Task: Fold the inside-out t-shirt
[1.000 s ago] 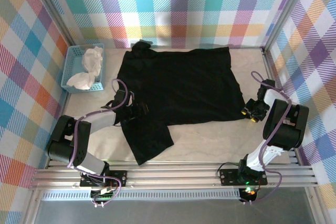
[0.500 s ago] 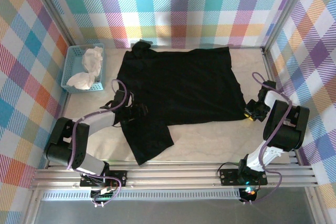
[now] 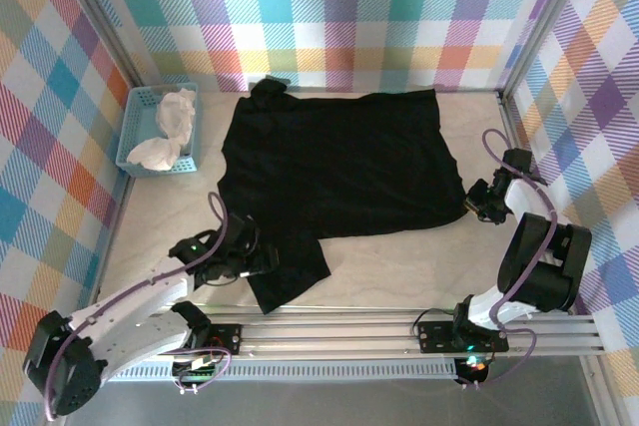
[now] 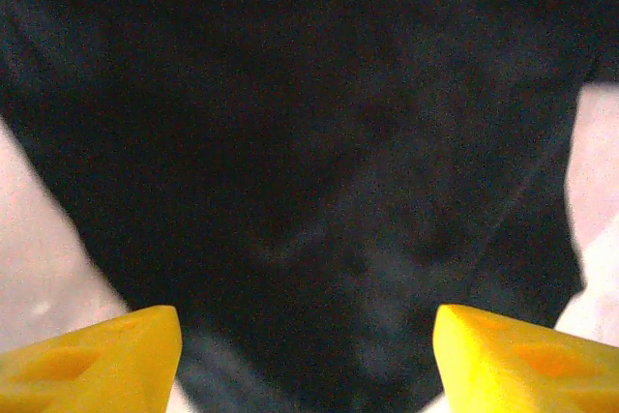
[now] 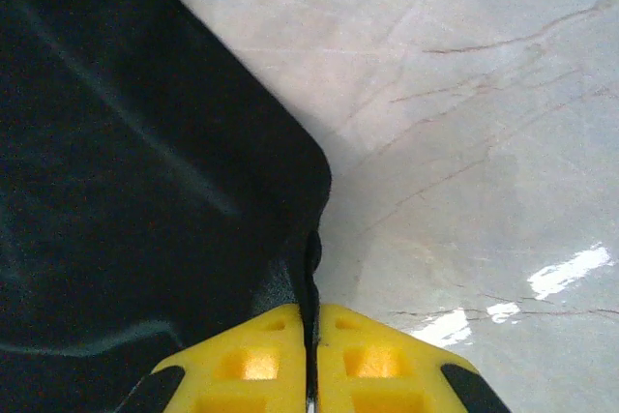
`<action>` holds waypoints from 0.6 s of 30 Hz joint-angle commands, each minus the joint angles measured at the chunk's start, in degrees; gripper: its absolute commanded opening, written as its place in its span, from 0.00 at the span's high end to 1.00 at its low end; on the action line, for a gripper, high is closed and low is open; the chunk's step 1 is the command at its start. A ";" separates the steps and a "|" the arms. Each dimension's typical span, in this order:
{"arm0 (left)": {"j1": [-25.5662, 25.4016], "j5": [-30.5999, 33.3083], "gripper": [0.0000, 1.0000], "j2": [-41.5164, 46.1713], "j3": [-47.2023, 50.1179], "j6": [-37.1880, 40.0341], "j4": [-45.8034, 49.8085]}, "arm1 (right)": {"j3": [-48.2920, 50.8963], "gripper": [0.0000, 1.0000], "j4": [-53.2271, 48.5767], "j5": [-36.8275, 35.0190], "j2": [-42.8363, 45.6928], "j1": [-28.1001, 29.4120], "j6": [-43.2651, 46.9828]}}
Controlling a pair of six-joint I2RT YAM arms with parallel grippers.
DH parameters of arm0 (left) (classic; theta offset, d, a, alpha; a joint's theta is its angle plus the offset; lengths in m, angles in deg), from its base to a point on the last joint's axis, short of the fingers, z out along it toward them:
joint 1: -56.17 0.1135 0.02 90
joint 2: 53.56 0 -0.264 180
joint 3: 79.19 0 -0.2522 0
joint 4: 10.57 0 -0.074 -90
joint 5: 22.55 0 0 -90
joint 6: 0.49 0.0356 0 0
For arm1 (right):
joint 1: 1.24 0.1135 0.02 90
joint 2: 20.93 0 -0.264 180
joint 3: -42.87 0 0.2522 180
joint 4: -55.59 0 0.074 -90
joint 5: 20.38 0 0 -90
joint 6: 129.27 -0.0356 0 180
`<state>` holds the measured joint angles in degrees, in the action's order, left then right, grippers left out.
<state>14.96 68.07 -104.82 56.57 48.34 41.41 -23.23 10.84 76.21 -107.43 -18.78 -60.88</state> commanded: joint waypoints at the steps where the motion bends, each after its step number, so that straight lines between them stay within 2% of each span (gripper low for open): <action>1: -7.40 4.45 0.31 1.79 1.01 -9.69 12.19 | 0.95 0.92 1.64 2.75 2.57 0.43 0.87; 4: -13.21 3.78 0.31 -0.99 0.50 -11.17 12.25 | 1.53 0.92 2.35 3.54 3.67 0.43 0.86; 8: -17.97 3.34 0.30 -8.84 -1.90 -9.43 9.88 | 1.87 0.92 2.61 4.74 4.41 0.44 0.81; 12: -18.99 2.02 0.34 -14.18 -2.67 -7.49 6.21 | 2.59 0.92 2.95 4.31 5.37 0.48 0.97; 18: -19.08 -0.92 0.48 -19.32 -2.25 -5.20 1.27 | 2.50 0.92 2.68 3.97 5.66 0.42 1.13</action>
<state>-3.45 69.10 -122.64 55.28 41.74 45.12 -21.20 12.72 79.36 -102.86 -18.63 -60.88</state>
